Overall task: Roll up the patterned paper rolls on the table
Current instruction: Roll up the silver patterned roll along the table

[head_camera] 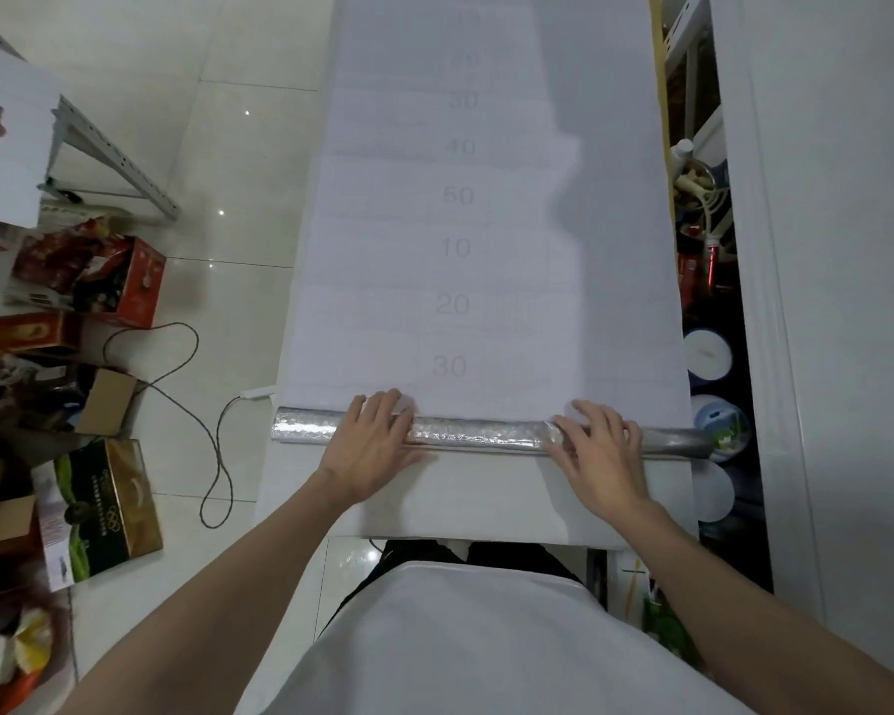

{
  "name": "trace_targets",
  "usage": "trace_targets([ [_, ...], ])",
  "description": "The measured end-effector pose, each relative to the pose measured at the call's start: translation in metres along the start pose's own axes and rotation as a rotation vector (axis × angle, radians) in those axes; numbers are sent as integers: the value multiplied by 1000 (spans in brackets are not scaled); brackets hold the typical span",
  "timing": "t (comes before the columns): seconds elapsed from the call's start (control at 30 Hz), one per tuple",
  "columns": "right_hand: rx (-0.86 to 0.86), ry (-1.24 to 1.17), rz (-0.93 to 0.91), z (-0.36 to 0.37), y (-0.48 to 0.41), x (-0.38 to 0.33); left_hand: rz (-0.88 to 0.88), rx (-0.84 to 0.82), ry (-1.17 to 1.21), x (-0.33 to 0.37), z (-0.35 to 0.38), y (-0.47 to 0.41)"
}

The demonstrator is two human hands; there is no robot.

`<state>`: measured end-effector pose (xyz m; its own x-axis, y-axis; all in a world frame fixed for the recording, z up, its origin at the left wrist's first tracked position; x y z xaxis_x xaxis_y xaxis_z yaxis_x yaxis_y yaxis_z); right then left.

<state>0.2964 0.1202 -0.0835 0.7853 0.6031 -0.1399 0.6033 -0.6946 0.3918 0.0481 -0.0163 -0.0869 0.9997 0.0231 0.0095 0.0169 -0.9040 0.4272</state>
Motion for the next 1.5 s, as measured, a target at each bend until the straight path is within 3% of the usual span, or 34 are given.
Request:
trace_targets([
  [0.13, -43, 37, -48, -1, 1, 1, 6, 64, -31, -3, -1, -1],
  [0.3, -4, -82, 7, -11, -10, 8, 72, 145, 44, -8, -10, -8],
  [0.43, 106, -35, 23, -21, -16, 0, -27, 153, 4, -9, -6, -13],
  [0.53, 50, 35, 36, -21, -23, -3, -85, 205, -69, -7, -9, -13],
  [0.67, -146, 133, 3, -7, -26, -2, -77, 99, -85, -6, -6, -22],
  [0.77, -108, 86, 26, -12, -23, 0, -84, 40, -124, -7, -8, -27],
  [0.87, -76, 4, 67, -17, -24, 8, 2, 97, -93, -8, -16, -30],
  [0.97, -61, -30, -11, -17, -27, 8, 73, 168, -78, -10, -24, -30],
  [1.07, -19, -11, -13, -18, -29, 9, 54, 159, -67, -11, -22, -33],
  [1.27, -132, 85, 8, -13, -41, 9, -73, 58, -55, -11, -24, -40],
  [1.5, -121, 1, -7, -21, -40, 13, 28, 117, 15, -13, -24, -40],
])
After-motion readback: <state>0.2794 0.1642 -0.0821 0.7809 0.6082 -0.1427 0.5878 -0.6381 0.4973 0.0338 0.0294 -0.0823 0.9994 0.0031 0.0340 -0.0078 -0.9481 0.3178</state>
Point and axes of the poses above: each hand's wrist, its own y-axis away from the middle knuckle, its own z-axis out of the palm, x = y × z, the point moved 9 cm from there along -y, towards the middle knuckle, and after that the axes turned 13 degrees about -x, right-handed, at the moved point
